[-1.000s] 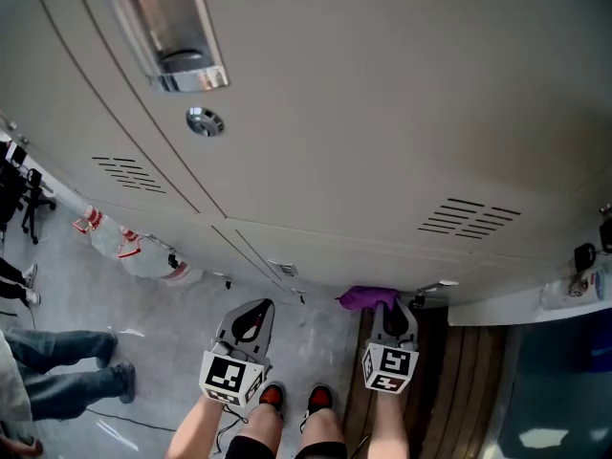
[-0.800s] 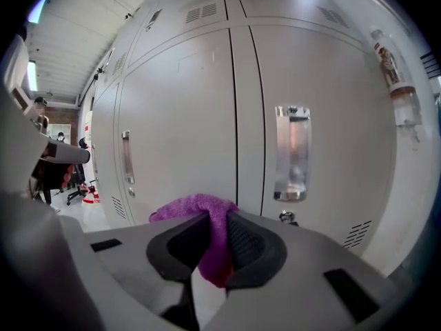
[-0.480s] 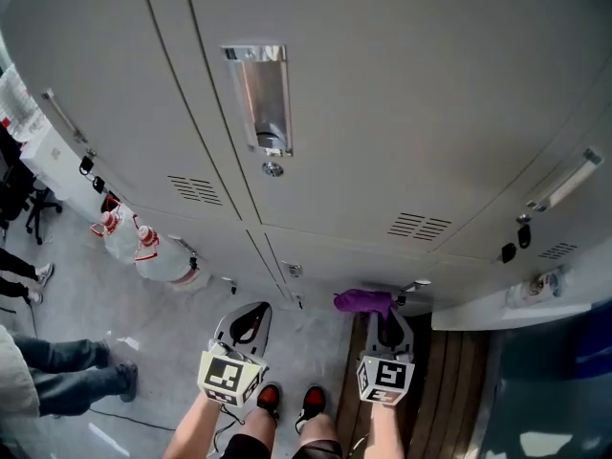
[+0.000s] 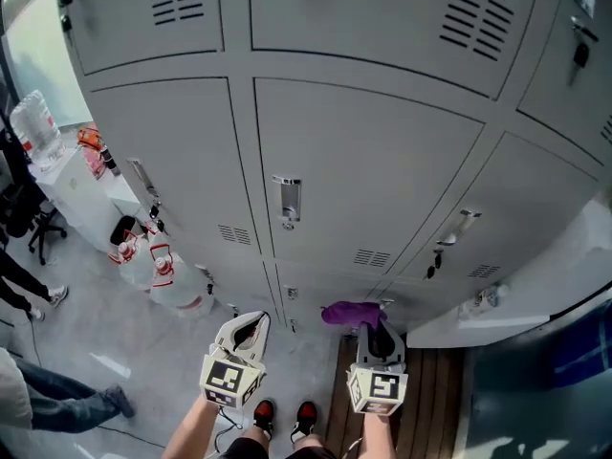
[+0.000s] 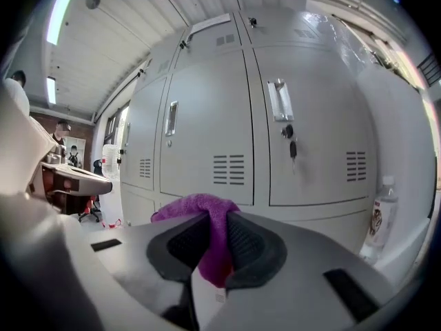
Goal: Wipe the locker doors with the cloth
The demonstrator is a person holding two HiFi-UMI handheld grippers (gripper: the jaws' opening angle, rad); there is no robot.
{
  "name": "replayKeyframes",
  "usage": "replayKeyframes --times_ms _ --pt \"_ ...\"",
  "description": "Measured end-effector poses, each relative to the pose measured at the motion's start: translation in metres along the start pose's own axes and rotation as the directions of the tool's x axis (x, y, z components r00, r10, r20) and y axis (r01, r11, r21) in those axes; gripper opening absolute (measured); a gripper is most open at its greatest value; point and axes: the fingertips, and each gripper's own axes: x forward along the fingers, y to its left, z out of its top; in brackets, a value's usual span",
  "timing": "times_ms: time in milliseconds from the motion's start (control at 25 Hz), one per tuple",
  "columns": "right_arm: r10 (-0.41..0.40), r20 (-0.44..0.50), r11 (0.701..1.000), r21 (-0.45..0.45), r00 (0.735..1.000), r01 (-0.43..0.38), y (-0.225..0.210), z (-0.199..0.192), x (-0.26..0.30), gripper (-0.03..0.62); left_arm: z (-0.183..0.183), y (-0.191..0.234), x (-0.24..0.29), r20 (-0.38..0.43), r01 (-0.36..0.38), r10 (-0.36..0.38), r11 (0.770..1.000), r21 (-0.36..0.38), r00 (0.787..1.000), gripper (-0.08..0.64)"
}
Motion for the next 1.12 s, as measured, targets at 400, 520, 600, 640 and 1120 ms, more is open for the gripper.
replayKeyframes --times_ms 400,520,600,640,1120 --pt "-0.027 0.066 1.0 0.01 0.997 0.026 0.012 0.097 -0.061 0.067 0.09 -0.004 -0.045 0.064 0.014 -0.015 1.0 0.017 0.998 0.023" --pt "-0.04 0.066 0.999 0.009 0.997 0.04 0.016 0.108 -0.076 0.067 0.1 0.004 -0.055 0.071 -0.006 0.005 1.0 0.02 0.997 0.023" --pt "-0.049 0.069 0.999 0.005 0.996 0.048 0.019 0.109 -0.084 0.067 0.102 0.008 -0.062 0.072 -0.013 0.012 1.0 0.026 0.997 0.023" --pt "-0.053 0.071 0.999 0.003 0.996 0.053 0.019 0.109 -0.087 0.067 0.102 0.01 -0.066 0.074 -0.015 0.013 0.999 0.028 0.997 0.023" --pt "-0.069 0.077 0.997 -0.026 0.995 0.071 0.026 0.11 -0.095 0.063 0.099 0.027 -0.084 0.081 -0.03 0.027 0.999 0.031 0.996 0.023"
